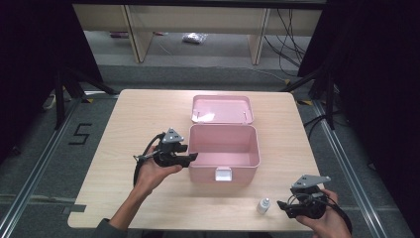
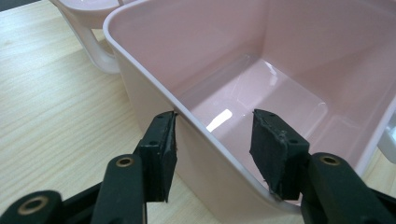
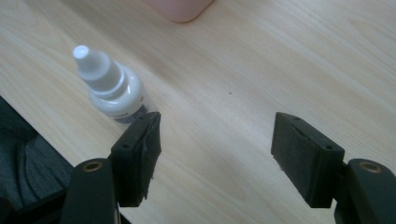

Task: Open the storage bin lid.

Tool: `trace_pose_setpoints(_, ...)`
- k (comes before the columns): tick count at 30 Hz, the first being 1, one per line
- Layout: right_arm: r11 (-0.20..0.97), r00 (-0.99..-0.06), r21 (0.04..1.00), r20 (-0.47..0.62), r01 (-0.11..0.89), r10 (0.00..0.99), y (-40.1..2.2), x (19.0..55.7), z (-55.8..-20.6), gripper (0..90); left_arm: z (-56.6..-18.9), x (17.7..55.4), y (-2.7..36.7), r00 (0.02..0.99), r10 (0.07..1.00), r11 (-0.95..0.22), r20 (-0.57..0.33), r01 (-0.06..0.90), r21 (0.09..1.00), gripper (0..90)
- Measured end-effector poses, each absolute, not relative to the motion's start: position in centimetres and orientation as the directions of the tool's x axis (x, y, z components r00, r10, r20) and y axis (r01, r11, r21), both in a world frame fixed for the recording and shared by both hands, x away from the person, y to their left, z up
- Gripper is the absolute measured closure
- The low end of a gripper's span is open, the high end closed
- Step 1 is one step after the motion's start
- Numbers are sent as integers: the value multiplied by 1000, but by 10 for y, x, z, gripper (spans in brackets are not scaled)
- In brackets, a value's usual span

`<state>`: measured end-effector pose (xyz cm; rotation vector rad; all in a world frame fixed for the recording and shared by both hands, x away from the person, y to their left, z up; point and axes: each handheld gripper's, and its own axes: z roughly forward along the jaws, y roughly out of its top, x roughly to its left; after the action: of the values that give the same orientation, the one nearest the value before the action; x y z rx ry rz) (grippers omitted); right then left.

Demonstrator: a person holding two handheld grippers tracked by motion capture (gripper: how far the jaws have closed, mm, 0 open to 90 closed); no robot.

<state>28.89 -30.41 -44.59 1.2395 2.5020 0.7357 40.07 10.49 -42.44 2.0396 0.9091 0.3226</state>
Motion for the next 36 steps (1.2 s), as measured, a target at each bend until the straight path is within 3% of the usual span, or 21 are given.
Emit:
trace_pose_setpoints(5, 490, -598, 546, 24, 679, 801, -301, 281, -449, 333, -424, 401, 105, 702, 706, -369, -100, 484, 794, 498)
trace_pose_setpoints(21, 594, -720, 567, -2, 571, 694, -282, 275, -453, 315, -424, 401, 105, 700, 709, -375, -90, 482, 792, 497)
trace_pose_setpoints(36, 693, -766, 464, -46, 552, 641, -259, 285, -447, 323, -424, 402, 105, 701, 708, -378, -88, 481, 791, 498)
